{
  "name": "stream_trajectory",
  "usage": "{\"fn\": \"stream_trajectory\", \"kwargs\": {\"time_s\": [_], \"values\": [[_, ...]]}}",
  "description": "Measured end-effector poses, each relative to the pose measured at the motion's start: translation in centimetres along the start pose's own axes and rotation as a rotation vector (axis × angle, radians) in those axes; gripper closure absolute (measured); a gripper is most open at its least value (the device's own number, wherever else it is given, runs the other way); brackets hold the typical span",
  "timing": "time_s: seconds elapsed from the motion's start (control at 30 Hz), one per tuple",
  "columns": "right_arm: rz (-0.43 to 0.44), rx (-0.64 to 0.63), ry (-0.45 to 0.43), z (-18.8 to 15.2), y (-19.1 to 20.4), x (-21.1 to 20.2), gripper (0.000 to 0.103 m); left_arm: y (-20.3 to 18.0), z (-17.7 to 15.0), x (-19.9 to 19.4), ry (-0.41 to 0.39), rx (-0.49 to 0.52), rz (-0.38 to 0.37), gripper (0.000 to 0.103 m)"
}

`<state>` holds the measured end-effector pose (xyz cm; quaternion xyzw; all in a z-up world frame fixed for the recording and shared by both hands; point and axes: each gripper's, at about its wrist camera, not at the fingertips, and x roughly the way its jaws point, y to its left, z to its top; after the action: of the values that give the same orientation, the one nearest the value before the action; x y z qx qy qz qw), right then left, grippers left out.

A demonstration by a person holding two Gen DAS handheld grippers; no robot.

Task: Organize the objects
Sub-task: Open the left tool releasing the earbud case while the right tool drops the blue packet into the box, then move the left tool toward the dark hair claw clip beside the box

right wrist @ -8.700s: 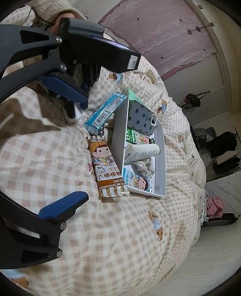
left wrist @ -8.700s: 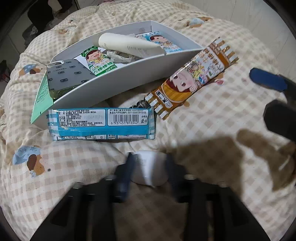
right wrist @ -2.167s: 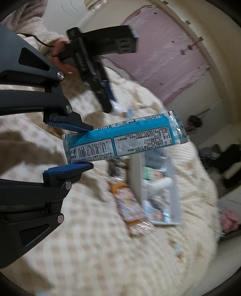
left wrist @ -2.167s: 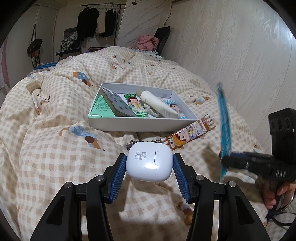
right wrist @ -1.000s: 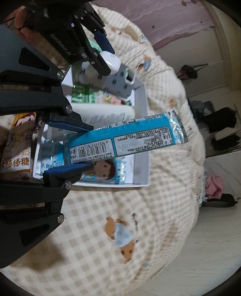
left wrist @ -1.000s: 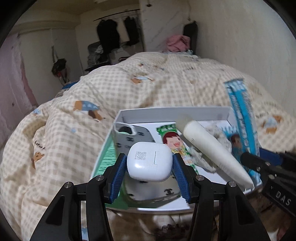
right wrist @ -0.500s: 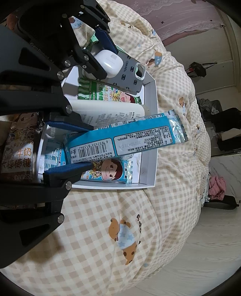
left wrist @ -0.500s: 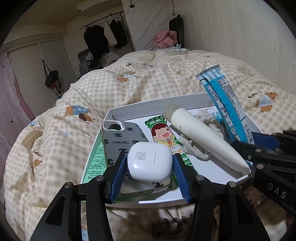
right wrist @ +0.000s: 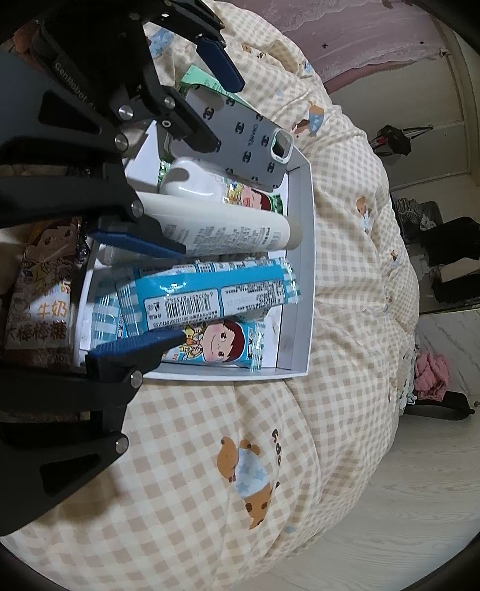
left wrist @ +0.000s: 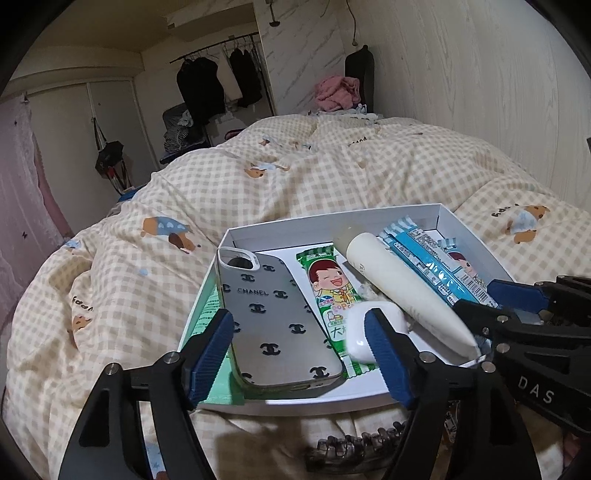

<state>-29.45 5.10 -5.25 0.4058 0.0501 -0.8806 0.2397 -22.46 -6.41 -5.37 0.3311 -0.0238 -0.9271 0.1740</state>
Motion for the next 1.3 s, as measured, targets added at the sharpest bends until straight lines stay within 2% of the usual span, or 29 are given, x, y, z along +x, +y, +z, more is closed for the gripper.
{"fn": "stream_trajectory", "kwargs": {"time_s": [0.23, 0.3, 0.4, 0.43, 0.53, 0.6, 0.8, 0.9, 0.97, 1.13, 1.3], "values": [[0.017, 0.003, -0.022, -0.1, 0.3, -0.5, 0.051, -0.1, -0.1, -0.8, -0.019, 0.000, 0.015, 0.027], [0.008, 0.004, -0.071, -0.2, 0.3, -1.6, 0.047, 0.0, 0.1, -1.3, -0.042, -0.004, 0.006, 0.027], [0.048, -0.001, -0.184, -0.1, 0.5, -4.3, 0.040, 0.5, 0.6, -2.4, -0.070, -0.019, -0.021, 0.027], [0.056, -0.004, -0.213, -0.1, 0.5, -5.1, 0.037, 0.7, 0.8, -3.1, -0.085, -0.024, -0.017, 0.029], [0.077, -0.016, -0.290, 0.3, 0.5, -7.8, 0.035, 1.1, 1.5, -7.1, -0.199, 0.001, -0.038, 0.033], [0.083, -0.027, -0.324, 0.9, 0.4, -9.5, 0.034, 1.5, 2.1, -9.5, -0.244, 0.015, -0.053, 0.032], [0.099, -0.089, -0.380, 1.6, 0.9, -14.6, 0.031, 4.1, 3.2, -14.4, -0.274, -0.062, -0.174, 0.026], [0.104, -0.133, -0.386, 1.0, 1.6, -16.8, 0.028, 5.4, 2.8, -16.5, -0.289, -0.103, -0.166, 0.026], [0.116, -0.172, -0.385, 0.2, 2.3, -18.1, 0.027, 6.3, 1.8, -18.3, -0.325, -0.135, -0.147, 0.026], [0.225, -0.226, -0.382, -1.7, 3.0, -20.1, 0.020, 6.8, -0.8, -20.2, -0.269, -0.162, -0.149, 0.025], [0.225, -0.193, -0.353, -2.8, 2.5, -18.9, 0.017, 6.5, -2.7, -18.6, -0.160, -0.136, -0.178, 0.025]]}}
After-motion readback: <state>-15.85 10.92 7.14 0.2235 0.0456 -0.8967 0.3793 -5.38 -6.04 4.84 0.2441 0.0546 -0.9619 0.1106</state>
